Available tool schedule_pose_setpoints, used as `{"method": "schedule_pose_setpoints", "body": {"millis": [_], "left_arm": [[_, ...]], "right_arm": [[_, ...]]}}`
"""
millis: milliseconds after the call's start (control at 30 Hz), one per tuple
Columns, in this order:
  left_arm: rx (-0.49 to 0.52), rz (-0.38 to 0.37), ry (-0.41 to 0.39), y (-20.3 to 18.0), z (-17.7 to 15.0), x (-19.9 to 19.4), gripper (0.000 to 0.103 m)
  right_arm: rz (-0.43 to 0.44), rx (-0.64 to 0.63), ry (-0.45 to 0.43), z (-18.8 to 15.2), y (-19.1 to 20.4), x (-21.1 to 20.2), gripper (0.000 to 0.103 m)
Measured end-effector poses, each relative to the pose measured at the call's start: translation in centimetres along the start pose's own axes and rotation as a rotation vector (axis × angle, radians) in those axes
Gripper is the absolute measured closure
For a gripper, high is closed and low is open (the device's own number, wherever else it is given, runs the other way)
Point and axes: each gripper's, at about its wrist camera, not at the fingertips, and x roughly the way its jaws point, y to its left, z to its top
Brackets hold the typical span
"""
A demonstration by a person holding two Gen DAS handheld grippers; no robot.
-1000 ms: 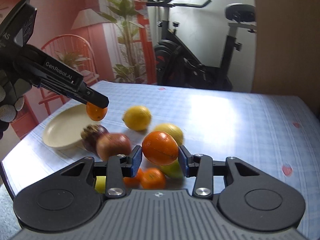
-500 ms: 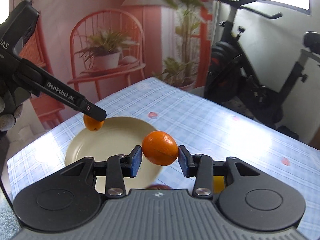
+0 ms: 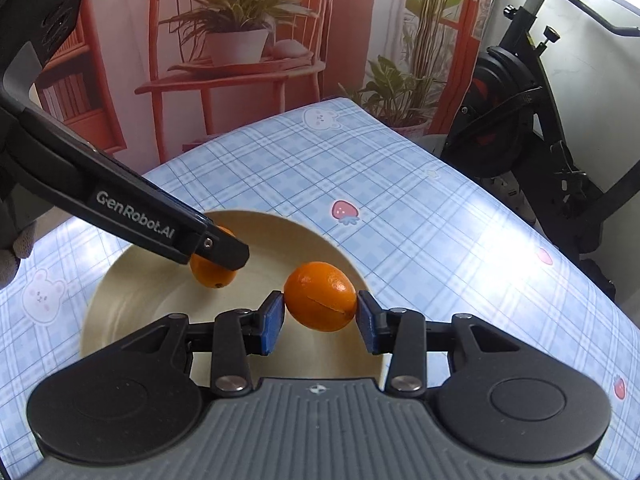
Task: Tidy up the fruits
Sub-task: 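Carry the left tangerine onto the cream plate while the right gripper places its tangerine beside it, then withdraw both open grippers from the plate back toward the fruit pile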
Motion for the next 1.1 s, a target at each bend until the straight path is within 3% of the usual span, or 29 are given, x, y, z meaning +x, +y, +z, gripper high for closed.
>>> {"method": "schedule_pose_setpoints", "body": {"millis": [300, 600, 867, 1100], "left_arm": [[-0.021, -0.012, -0.03, -0.3, 0.1, -0.2, 0.061], [-0.002, 0.023, -0.109, -2.4, -0.4, -3.5, 0.058], [0.045, 0.059, -0.225, -7.4, -3.5, -8.1, 0.058], [0.107, 0.06, -0.286, -12.8, -7.1, -9.7, 0.058]], "right_arm": [[-0.024, -0.008, 0.0, 0.0, 0.1, 0.7, 0.056], [-0.038, 0.041, -0.099, -1.4, -1.0, -4.9, 0.056], [-0.078, 0.187, -0.184, -6.1, -3.9, -11.8, 0.056], [-0.124, 0.298, -0.218, -11.3, -6.3, -16.6, 0.056]]}}
